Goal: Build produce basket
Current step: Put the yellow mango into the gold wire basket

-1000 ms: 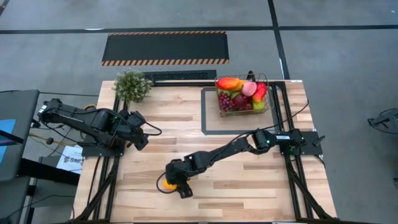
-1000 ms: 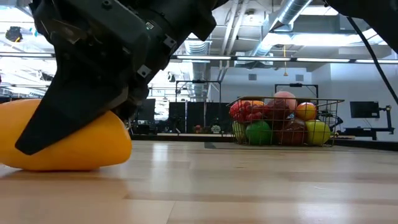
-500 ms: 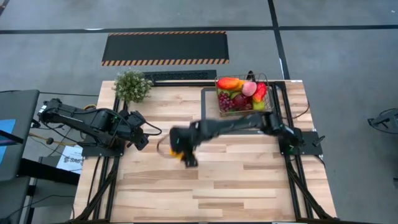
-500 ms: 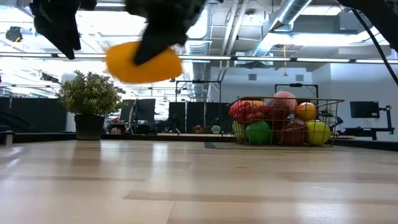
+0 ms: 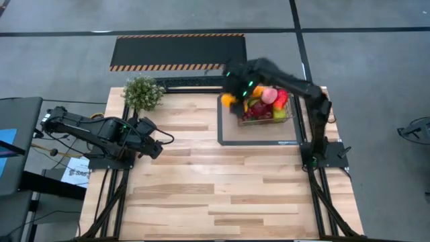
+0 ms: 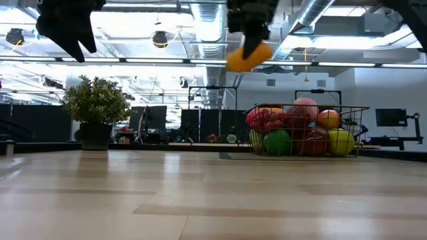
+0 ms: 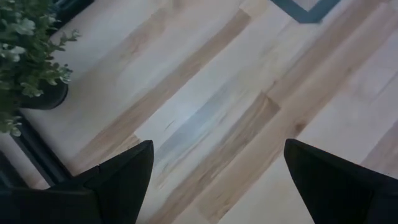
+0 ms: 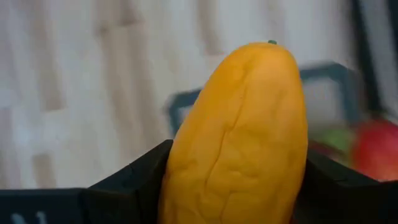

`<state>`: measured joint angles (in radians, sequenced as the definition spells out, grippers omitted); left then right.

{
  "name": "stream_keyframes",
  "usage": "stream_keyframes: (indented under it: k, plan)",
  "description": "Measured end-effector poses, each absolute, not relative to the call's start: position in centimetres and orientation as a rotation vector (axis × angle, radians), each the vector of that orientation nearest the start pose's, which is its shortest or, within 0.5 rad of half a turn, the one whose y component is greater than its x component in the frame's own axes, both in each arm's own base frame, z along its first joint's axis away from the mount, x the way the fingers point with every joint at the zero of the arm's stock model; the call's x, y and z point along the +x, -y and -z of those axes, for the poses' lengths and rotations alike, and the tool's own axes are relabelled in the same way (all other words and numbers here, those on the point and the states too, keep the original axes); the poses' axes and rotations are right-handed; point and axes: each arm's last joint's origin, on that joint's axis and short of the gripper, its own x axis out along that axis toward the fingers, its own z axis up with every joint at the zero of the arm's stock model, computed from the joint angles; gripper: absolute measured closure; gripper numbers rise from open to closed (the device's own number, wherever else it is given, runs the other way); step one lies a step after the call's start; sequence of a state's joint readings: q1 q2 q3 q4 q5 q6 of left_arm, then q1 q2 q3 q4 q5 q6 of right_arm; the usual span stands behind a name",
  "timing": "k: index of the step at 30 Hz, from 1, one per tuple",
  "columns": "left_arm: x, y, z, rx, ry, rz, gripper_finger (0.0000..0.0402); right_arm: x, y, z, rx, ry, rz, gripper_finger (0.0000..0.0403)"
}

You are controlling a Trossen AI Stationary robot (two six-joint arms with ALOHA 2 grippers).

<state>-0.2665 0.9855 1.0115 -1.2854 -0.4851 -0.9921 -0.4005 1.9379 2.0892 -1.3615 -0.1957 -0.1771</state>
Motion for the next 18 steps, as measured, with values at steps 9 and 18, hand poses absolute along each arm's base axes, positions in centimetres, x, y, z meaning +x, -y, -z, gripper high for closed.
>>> stream_keyframes:
  k: [9,18]
  plan:
    - [14.5,2.4,-30.2,-0.439,-0.884,-0.779,0.0055,30.6,18.9,-33.1,0.328,-1.244,0.253,0.0138]
    - [14.6,2.4,-30.3,-0.458,-0.844,-0.803,0.0055,27.7,21.2,-28.1,0.126,-1.334,0.315,0.0138]
